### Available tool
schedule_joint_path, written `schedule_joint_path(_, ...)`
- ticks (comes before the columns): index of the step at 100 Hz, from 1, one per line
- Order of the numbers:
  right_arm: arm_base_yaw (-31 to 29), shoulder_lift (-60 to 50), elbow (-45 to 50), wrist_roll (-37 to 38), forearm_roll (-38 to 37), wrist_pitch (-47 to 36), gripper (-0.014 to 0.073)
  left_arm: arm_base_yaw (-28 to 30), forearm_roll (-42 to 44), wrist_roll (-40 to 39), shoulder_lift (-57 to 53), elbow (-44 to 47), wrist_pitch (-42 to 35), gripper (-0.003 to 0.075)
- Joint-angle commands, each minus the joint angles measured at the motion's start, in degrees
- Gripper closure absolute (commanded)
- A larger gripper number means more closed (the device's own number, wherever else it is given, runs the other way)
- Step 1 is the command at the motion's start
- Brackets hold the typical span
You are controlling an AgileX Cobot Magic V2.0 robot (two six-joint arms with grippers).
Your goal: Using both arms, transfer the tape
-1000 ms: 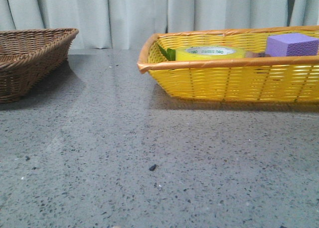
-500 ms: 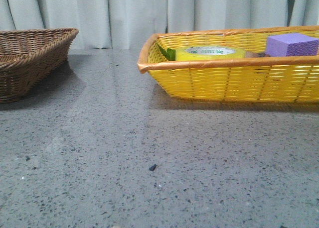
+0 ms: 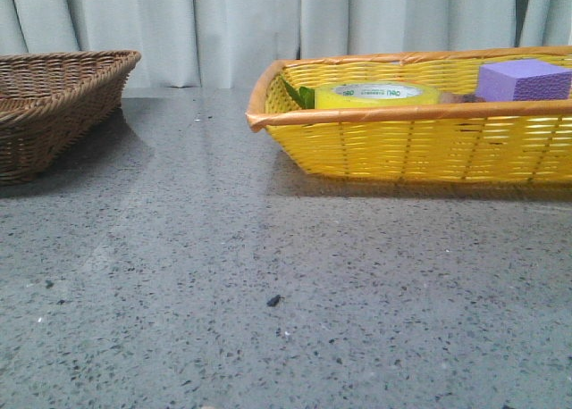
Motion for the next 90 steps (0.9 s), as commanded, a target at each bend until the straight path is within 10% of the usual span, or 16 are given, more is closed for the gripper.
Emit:
schedule_joint_path(1,-0.3,-1.0,1.3,-0.5,0.0,-6.0,0.066,0.1,-0.1,-0.5,-1.6,0.7,-5.0,0.0741)
schedule_joint_path(49,-0.3,-1.0,1.0,-0.5,0.0,-20.9,0.066,0.1,-0.1,-0.5,-1.6,-0.1,-15.3,0.0741)
schedule_joint_path(90,-0.3,1.2,-10.8,-0.5,0.4,-7.0,0.066,0.1,-0.1,-0.5,3.4,-13.2,-14.6,0.0741)
